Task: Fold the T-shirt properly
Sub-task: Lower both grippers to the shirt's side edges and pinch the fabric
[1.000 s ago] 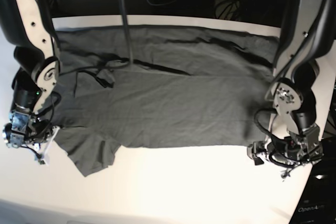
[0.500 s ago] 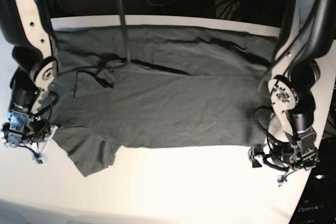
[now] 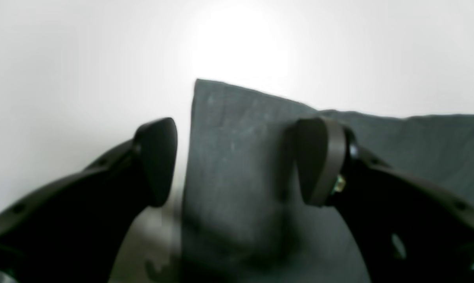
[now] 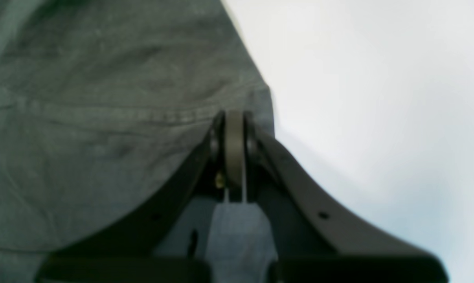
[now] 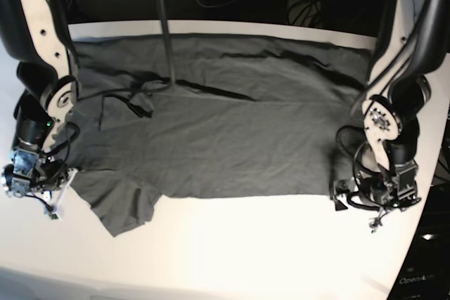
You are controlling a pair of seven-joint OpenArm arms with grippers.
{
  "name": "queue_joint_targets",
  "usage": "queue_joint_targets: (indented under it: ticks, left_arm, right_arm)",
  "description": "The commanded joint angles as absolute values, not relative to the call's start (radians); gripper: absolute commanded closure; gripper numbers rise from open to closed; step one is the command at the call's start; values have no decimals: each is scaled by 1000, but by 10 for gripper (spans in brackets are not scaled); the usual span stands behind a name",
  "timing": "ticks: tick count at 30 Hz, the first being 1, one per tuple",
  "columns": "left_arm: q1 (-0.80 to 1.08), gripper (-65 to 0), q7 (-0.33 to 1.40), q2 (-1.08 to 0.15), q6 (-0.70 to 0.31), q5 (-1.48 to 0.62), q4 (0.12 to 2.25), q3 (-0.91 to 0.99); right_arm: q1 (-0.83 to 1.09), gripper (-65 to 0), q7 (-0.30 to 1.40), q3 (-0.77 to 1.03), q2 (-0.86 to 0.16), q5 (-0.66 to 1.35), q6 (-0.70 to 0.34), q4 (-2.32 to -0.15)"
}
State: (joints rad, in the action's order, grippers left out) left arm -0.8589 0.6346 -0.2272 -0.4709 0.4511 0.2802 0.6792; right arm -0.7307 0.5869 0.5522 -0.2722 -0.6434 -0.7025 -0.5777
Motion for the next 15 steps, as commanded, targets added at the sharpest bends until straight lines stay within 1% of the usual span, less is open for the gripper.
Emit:
queue_joint_targets:
  ticks: [1, 7, 15]
  left_arm:
    - [-898, -462, 611, -236, -470, 441, 291, 677]
    - [-897, -461, 608, -236, -469, 441, 289, 680]
    - [-883, -459, 575, -231, -469, 441, 289, 682]
  right_arm:
    - [-766, -4, 572, 549, -288, -633, -698, -596]
    - [-742, -3, 570, 549, -288, -633, -698, -596]
    - [-713, -3, 524, 549, -288, -633, -698, -596]
